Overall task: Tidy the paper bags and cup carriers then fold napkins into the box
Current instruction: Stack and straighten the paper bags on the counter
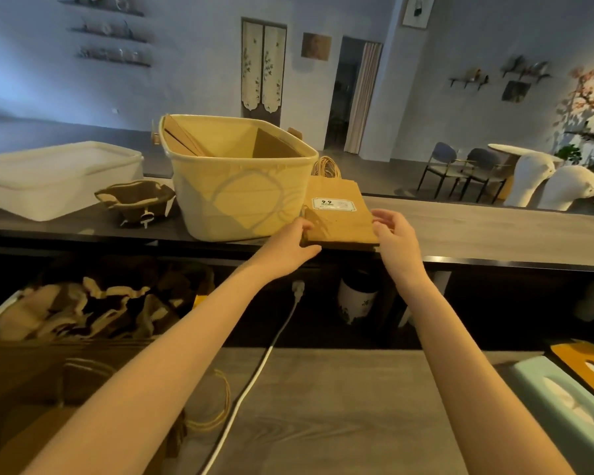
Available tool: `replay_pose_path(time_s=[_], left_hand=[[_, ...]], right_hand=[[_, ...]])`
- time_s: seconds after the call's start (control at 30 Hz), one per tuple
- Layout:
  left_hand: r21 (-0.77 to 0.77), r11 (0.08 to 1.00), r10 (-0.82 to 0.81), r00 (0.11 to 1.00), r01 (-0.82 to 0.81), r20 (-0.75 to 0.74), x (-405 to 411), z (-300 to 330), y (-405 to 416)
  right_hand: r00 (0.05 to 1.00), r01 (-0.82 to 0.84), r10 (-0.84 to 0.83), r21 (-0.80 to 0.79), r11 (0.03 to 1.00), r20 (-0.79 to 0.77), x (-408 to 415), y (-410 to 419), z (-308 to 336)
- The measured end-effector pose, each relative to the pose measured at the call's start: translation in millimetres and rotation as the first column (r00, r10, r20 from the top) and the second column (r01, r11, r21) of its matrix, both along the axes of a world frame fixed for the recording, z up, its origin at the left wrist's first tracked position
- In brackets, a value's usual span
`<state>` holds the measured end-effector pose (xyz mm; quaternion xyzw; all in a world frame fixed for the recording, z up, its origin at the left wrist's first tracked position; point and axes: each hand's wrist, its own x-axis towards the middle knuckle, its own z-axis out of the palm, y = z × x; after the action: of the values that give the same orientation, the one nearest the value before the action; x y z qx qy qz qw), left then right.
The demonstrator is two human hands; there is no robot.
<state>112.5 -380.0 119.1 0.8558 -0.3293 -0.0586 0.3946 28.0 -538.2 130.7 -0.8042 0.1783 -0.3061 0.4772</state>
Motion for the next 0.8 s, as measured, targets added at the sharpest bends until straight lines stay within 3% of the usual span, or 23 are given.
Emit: replay_pose_path(time_s=[0.1,0.23,0.37,0.53,0.67,0.8], left_hand=[[-0.181,0.983,0.004,0.999,-0.011,-0.036,-13,-9,26],[-0.34,0.936,0.047,0.988,-0.095,-0.147,-30,-24,76],[-0.334,0.927,0.109,0.974,-0.172,-0.199,-48,-46,120],[-0.318,0.858,0.317,0.903,-0.404,-0.29,-73,-86,200],[-0.285,0.779,0.469,0.821,-0.558,-0.325,-87,-112,249],[-0.269,0.685,0.545,0.722,-0.677,-0.427,-98,-129,285]], right_hand=[[0.984,-0.139,0.129,0.078,0.987,0.121,-14,28,3],[0.945,-0.317,0.31,0.052,0.947,0.105,-21,77,-12],[0.915,-0.397,0.393,0.022,0.918,0.089,-20,117,-40],[0.828,-0.557,0.557,0.019,0.83,-0.061,-10,188,-75],[0.798,-0.602,0.572,-0.201,0.773,-0.191,-1,233,-98],[0.81,-0.571,0.535,-0.532,0.626,-0.239,1,270,-115]])
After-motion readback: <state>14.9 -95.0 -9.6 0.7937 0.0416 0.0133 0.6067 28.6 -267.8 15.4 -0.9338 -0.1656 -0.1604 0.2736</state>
